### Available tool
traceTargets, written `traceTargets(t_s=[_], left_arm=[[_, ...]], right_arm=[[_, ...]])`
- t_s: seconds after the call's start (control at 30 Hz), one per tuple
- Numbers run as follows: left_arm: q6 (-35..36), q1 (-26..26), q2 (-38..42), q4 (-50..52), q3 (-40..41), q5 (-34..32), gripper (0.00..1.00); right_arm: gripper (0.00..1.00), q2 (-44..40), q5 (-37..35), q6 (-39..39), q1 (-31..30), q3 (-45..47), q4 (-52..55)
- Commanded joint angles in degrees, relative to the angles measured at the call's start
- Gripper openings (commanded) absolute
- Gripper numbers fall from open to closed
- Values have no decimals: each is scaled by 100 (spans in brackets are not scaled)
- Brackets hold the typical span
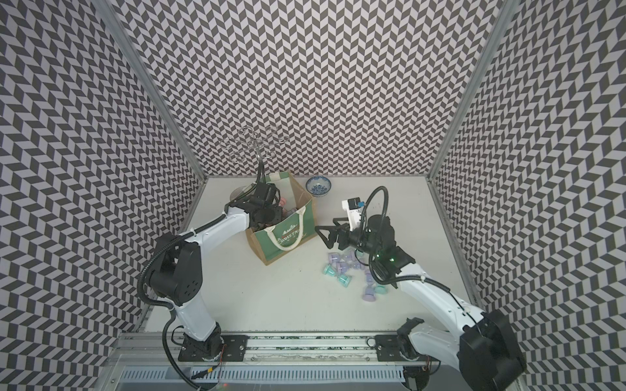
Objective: Put the hourglass into the canvas bag
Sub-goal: Place the hourglass in the canvas bag.
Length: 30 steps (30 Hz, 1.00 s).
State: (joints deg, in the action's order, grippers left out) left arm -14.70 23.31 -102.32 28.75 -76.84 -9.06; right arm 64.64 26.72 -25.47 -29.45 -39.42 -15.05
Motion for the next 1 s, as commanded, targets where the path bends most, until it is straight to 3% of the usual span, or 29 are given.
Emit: traceTargets(t_s=[0.0,0.27,0.53,0.97], left_arm=[[-65,-19,40,-151,9,106,44],[-131,-14,249,-108,26,49,55],[-194,-6,543,-70,26,286,60],[-336,155,1670,-335,56,1075,66]], right_arm=[[99,-57,-97,6,-22,-53,-265],[99,-136,-165,5,-23,-40,-211],[99,-400,-272,13,-17,72,-169],[99,-996,-1043,-63,8,39,619]])
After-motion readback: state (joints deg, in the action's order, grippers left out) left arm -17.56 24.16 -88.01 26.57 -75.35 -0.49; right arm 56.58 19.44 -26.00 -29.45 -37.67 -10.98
